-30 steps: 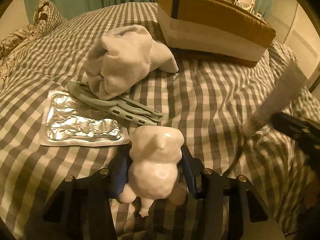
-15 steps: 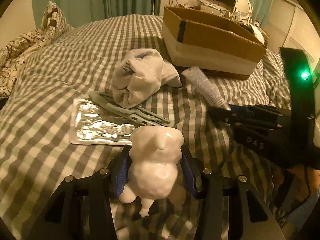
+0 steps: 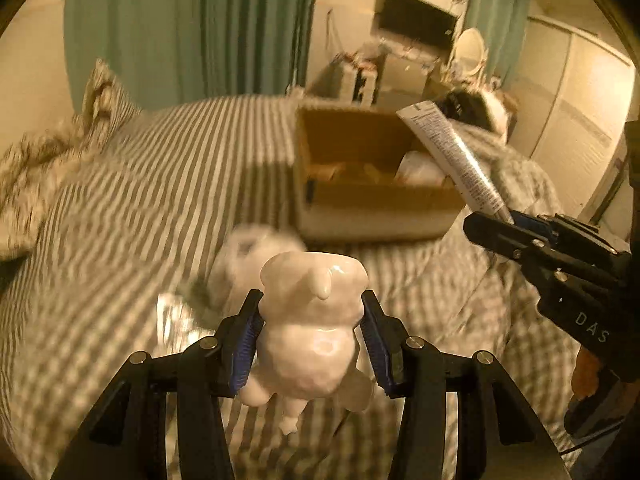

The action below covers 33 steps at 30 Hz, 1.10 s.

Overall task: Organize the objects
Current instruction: 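Drop the plush toy into the box with the left gripper while the right gripper drops the toothpaste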

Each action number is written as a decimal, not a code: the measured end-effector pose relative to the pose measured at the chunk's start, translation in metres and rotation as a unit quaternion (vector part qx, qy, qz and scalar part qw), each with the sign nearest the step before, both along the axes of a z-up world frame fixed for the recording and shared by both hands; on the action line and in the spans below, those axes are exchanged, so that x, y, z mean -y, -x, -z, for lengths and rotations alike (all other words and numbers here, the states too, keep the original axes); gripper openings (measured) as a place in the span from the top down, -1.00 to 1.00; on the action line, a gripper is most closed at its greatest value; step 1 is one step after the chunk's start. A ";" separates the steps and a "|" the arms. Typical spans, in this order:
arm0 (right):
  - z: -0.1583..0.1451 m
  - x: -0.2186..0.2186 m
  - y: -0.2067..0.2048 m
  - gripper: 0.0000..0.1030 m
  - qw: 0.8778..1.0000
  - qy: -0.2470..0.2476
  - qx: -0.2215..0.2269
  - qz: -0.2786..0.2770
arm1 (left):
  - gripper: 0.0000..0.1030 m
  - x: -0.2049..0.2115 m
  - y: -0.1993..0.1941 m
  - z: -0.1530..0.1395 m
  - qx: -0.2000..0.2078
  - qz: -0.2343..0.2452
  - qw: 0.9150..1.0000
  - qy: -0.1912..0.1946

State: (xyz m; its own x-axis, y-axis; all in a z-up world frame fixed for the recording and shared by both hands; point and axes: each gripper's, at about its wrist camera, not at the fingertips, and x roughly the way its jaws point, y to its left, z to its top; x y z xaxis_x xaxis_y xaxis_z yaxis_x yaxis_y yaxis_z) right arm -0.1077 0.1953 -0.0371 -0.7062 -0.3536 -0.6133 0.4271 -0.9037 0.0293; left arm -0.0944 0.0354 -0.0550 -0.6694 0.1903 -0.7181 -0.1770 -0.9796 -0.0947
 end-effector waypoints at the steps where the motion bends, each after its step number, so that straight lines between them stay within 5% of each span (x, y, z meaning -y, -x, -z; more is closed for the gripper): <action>1: -0.008 -0.003 0.003 0.58 1.000 0.001 -0.005 0.004 | 0.04 -0.004 0.005 -0.008 -0.007 0.004 1.000 0.002; 10: -0.063 -0.036 0.056 0.58 0.998 -0.001 -0.041 0.053 | 0.04 -0.038 0.076 -0.060 -0.048 0.034 0.998 0.002; 21: -0.036 -0.053 0.151 0.57 0.998 -0.005 -0.009 0.065 | 0.04 -0.067 0.183 -0.022 -0.016 0.051 0.998 0.015; 23: -0.022 -0.055 0.162 0.57 0.998 0.001 0.000 0.068 | -0.08 -0.069 0.195 -0.011 -0.011 0.052 0.999 0.013; 25: -0.009 -0.059 0.168 0.57 0.997 0.015 0.010 0.074 | -0.43 -0.066 0.203 -0.002 -0.006 0.046 0.999 0.017; 26: -0.005 -0.061 0.168 0.51 0.997 0.020 0.014 0.076 | -0.58 -0.066 0.203 0.001 -0.006 0.039 0.999 0.019; 29: -0.004 -0.067 0.163 -0.10 0.996 0.025 0.009 0.086 | -0.63 -0.058 0.201 0.001 -0.012 0.033 0.999 0.011; 33: -0.026 -0.071 0.141 -0.22 0.995 0.028 -0.021 0.097 | -0.90 -0.038 0.180 -0.017 -0.025 0.015 0.999 0.015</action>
